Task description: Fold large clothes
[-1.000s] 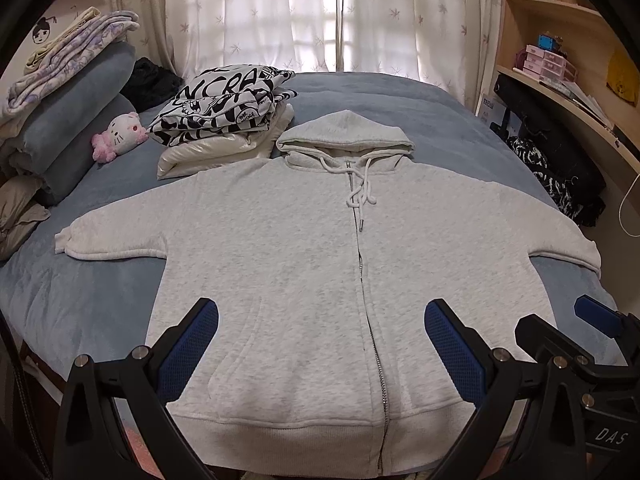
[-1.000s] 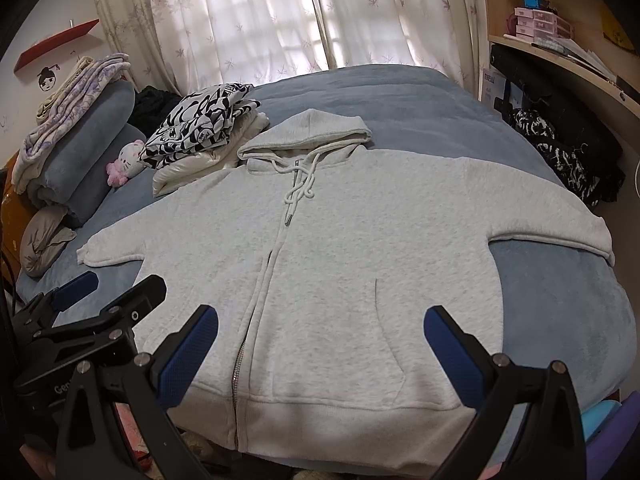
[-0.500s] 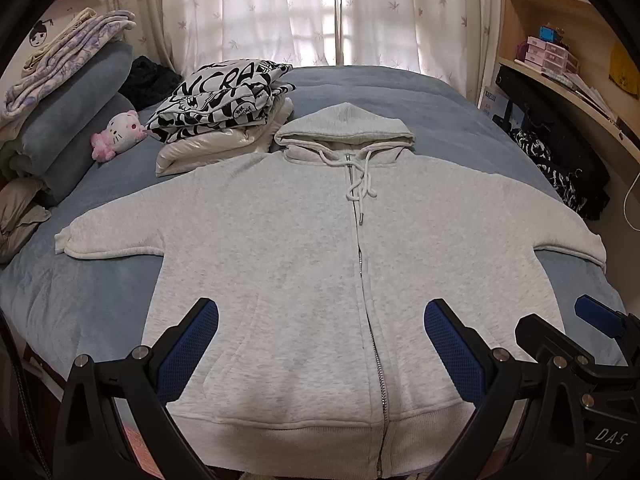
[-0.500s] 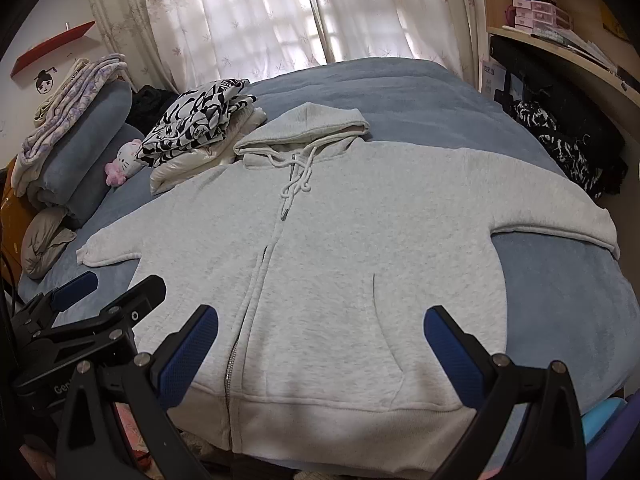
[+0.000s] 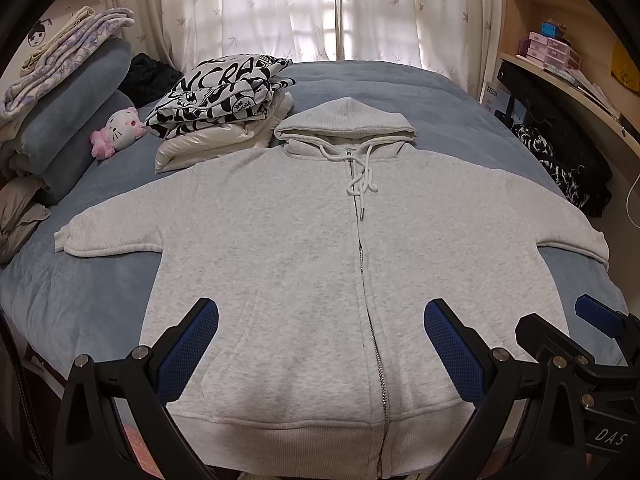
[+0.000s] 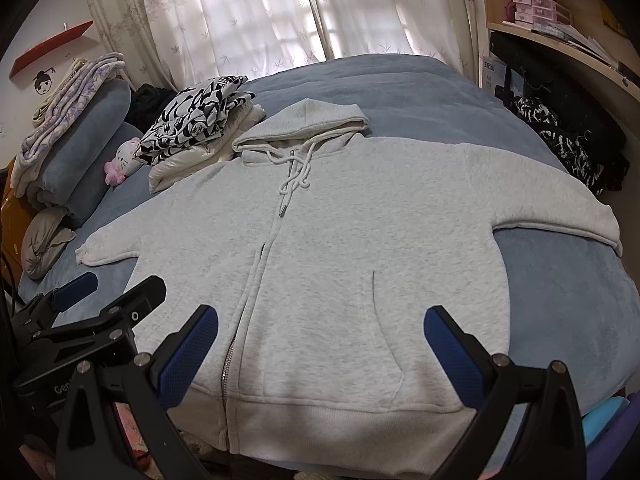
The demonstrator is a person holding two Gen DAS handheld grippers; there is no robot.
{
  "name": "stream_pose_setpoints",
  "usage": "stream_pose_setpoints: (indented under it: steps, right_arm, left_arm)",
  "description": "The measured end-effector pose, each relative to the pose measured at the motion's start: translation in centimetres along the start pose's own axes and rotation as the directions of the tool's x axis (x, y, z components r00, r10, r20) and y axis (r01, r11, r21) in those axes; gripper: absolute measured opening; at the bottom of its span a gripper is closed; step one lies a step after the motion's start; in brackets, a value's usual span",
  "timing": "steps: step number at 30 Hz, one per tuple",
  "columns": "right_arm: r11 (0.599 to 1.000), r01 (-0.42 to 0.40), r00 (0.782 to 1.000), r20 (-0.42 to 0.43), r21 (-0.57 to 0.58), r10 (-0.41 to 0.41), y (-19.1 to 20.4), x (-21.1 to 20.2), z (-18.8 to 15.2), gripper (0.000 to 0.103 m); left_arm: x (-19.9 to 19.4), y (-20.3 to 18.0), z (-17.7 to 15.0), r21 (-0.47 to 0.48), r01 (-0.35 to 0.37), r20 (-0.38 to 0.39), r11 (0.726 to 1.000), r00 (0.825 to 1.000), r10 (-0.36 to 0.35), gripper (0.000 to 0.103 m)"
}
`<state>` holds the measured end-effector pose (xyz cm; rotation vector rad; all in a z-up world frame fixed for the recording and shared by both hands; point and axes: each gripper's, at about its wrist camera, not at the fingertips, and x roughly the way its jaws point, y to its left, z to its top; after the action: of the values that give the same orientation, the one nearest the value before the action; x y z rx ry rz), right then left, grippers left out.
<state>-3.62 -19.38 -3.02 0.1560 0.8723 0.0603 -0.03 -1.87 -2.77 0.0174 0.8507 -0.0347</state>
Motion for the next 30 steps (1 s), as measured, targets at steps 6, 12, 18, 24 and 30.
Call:
stream_pose_setpoints:
  steps: [6,12,18,24,30]
  right_arm:
    - [1.0,0.0,1.0,0.0,0.0,0.0,-0.02,0.05,-0.01,0.103]
    - [1.0,0.0,1.0,0.001,0.0,0.0,-0.02,0.06,0.0,0.103]
    - [1.0,0.001,1.0,0.003,0.001,-0.001,-0.22,0.26,0.05,0.103]
    - [1.0,0.0,1.0,0.001,-0.002,0.0,-0.27,0.36,0.15,0.103]
    - [1.0,-0.001,1.0,0.0,-0.001,0.001,-0.33,0.53,0.28,0.103]
  left_arm:
    - [0.0,0.09,-0.03,0.0,0.001,0.0,1.0,1.0,-0.001,0.102]
    - [-0.01,0.02,0.02,0.0,0.001,0.001,1.0,1.0,-0.001,0.102]
    - [0.03,-0.1,0.19,0.006,-0.004,0.003,1.0,1.0,0.004,0.102]
    - [0.15,-0.39,0.52,0.01,-0.008,0.001,1.0,1.0,0.008,0.102]
    - [0.38,-0.59,0.85,0.018,-0.019,0.002,1.0,1.0,0.019,0.102]
